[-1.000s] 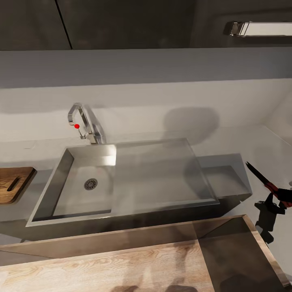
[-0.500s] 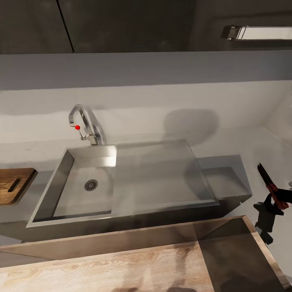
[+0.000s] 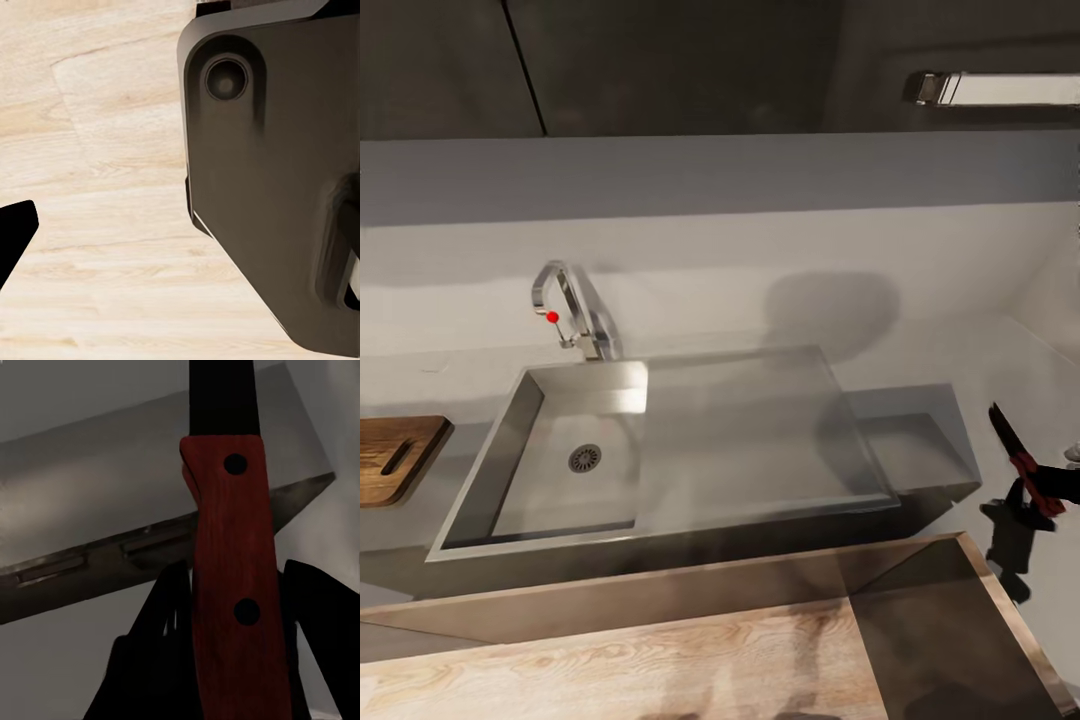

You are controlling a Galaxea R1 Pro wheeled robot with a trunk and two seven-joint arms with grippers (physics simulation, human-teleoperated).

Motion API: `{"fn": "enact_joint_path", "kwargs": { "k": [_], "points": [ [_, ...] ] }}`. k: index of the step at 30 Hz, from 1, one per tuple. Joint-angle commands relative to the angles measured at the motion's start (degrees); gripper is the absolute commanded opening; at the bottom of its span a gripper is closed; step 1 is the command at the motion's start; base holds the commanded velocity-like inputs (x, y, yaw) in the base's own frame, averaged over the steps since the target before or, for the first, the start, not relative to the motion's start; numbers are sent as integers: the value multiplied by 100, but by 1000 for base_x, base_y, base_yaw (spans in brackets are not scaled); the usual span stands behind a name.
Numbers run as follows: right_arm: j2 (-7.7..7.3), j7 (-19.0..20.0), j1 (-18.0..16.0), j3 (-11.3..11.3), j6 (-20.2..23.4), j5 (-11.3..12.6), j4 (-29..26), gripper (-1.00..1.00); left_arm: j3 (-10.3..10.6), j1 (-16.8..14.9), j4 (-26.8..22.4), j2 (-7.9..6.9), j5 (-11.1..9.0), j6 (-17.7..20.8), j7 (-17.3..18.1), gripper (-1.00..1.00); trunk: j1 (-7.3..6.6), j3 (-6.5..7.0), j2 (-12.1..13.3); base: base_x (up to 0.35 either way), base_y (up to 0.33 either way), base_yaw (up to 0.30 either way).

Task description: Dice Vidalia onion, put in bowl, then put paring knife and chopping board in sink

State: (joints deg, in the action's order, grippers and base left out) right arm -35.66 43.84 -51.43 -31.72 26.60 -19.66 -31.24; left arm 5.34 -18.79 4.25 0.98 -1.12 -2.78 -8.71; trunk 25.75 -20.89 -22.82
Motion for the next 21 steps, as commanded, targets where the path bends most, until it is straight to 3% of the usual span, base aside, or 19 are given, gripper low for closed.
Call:
{"fn": "enact_joint_path", "kwargs": {
  "k": [1,7,15,21],
  "points": [
    [11,46,-7,-36,24,-46,-5,-100,46,-10,24,2,-11,-29,-18,100,3,0,-10,0,0,0],
    [20,49,-7,-30,-142,-46,-5,-100,46,-10,24,6,-11,-36,-17,100,3,52,-10,-5,73,62],
    [87,74,-7,-27,-349,-18,-81,-100,46,-10,20,46,-11,-96,-8,100,3,122,-10,-102,247,108],
    [200,74,-7,-35,-442,-20,-100,-100,46,-10,22,59,-17,-629,-8,100,3,174,-10,-216,228,110]
  ]
}}
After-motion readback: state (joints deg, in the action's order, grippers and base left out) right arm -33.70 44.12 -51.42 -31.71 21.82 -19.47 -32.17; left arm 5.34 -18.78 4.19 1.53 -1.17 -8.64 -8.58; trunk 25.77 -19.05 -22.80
